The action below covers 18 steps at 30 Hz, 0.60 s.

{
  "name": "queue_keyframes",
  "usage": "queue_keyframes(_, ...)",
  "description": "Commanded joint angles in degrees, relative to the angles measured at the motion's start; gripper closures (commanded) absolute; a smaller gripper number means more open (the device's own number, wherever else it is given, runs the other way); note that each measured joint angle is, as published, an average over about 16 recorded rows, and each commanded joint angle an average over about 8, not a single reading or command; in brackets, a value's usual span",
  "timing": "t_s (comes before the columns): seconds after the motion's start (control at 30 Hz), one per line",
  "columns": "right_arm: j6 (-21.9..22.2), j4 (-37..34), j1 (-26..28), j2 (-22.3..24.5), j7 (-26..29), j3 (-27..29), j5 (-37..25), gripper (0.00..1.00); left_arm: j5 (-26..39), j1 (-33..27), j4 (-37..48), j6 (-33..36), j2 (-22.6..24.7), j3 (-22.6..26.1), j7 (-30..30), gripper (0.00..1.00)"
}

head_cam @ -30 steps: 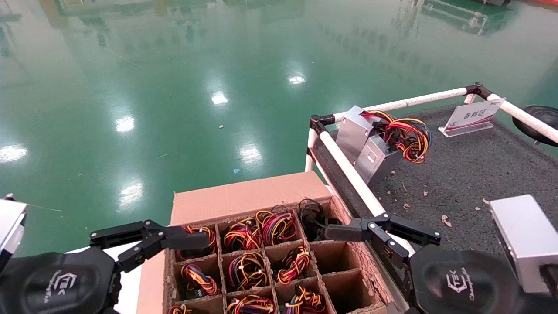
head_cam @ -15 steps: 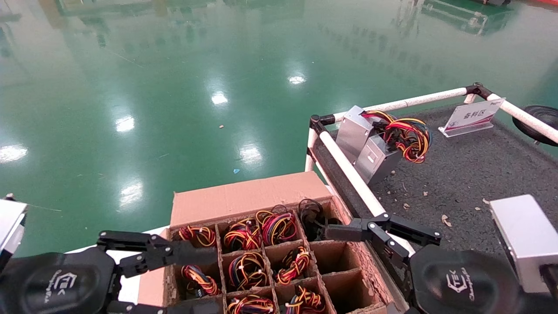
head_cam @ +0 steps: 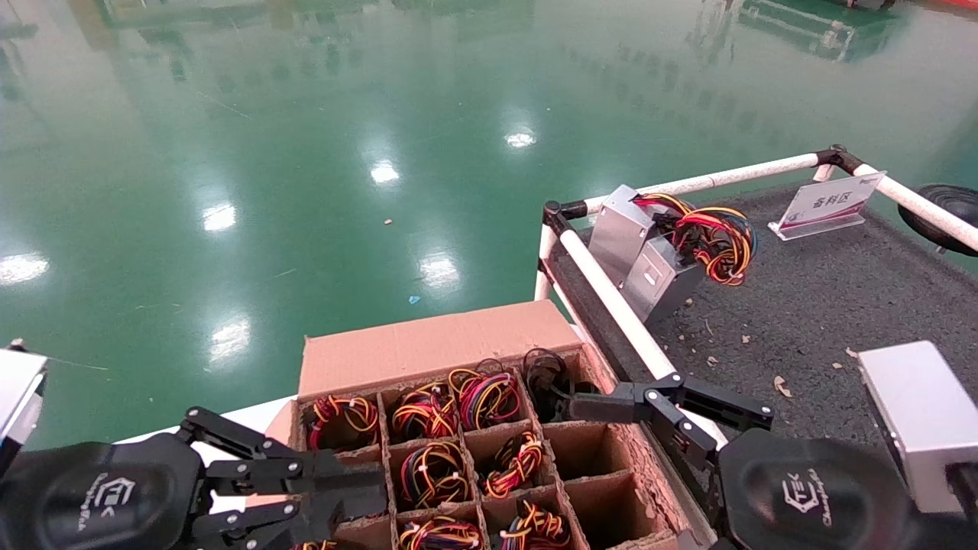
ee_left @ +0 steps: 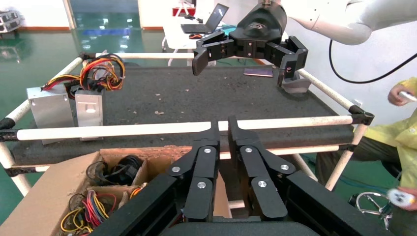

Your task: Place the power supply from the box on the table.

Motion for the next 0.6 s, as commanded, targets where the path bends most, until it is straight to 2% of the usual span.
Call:
queue_keyframes(0.03,0.0,0.0,0.0,0.0,0.0,0.0,0.0,0.0,0.0,0.0,0.0,0.0,0.0,0.0,0.0,1.0)
queue_keyframes(0.1,0.0,0.0,0.0,0.0,0.0,0.0,0.0,0.0,0.0,0.0,0.0,0.0,0.0,0.0,0.0,0.99)
queue_keyframes(0.13,0.0,0.0,0.0,0.0,0.0,0.0,0.0,0.0,0.0,0.0,0.0,0.0,0.0,0.0,0.0,0.94)
queue_keyframes(0.37,0.07,-0.07,-0.07,0.03,0.02,-0.04,-0.12,0.0,0.0,0.0,0.0,0.0,0.0,0.0,0.0,0.09)
queue_keyframes(0.4,0.17,-0.17,-0.12,0.05,0.03,-0.1,-0.29,0.0,0.0,0.0,0.0,0.0,0.0,0.0,0.0,0.01)
queue_keyframes(0.6,1.94,-2.02,-0.38,-0.56,-0.04,-1.53,-3.74,0.0,0.0,0.0,0.01,0.0,0.0,0.0,0.0,0.0)
